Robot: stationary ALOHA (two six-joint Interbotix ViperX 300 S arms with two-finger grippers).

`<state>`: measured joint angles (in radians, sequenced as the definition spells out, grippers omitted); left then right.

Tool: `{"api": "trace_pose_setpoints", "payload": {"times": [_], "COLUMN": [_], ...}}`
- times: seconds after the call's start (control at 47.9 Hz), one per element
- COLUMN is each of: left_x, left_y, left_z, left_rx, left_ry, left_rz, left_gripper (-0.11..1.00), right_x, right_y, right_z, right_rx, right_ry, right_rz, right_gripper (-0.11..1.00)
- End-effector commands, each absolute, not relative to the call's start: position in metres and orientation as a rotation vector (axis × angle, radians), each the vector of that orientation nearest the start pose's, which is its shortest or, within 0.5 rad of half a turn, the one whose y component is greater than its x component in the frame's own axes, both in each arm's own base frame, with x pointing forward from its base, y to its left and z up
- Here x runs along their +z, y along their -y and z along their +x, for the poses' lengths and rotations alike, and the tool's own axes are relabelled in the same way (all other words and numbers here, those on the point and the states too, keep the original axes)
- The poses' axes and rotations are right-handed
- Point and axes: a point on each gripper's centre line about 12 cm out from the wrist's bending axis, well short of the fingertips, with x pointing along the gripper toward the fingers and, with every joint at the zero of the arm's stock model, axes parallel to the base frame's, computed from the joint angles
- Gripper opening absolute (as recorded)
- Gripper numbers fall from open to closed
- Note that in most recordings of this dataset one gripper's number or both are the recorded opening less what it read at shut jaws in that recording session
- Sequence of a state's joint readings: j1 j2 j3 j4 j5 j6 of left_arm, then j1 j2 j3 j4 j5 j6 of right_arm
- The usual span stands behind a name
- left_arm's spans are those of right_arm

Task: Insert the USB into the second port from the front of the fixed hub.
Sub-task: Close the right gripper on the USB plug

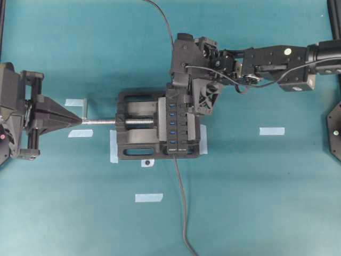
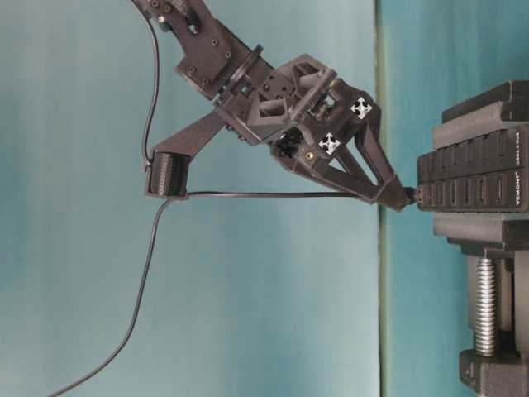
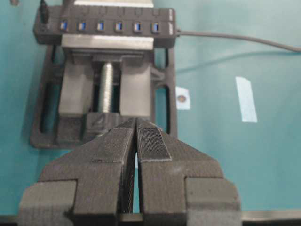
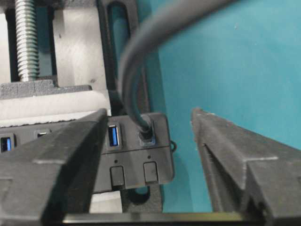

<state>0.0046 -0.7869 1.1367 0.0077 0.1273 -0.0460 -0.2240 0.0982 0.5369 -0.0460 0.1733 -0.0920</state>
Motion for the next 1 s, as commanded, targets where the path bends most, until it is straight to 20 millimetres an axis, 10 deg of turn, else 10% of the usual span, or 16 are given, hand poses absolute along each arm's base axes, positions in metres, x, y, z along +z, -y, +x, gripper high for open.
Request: {"api": "trace_pose_setpoints", "payload": {"times": [0.0, 0.585, 0.982], "left_x": [0.229, 0.2287, 0.2287], "left_y": [-0.0015, -0.0015, -0.0015], "left_z": [0.2192, 0.2188, 0.2188], "left_rx": [0.016, 0.016, 0.016], "left_ry": [-0.458, -0.458, -0.458], "left_rz": [-0.037, -0.039, -0.039], "left_gripper": [0.0, 0.0, 0.0], "right_x": [0.1692, 0.1683, 0.1692], "right_y": [0.0935, 0.0865, 0.0864], "right_z": [0.4063, 0.4072, 0.4067], "right_rx": [-0.166, -0.151, -0.152], "right_ry": [-0.786, -0.787, -0.788], "right_rz": [-0.046, -0.051, -0.046], "right_gripper": [0.68, 0.11, 0.05]}}
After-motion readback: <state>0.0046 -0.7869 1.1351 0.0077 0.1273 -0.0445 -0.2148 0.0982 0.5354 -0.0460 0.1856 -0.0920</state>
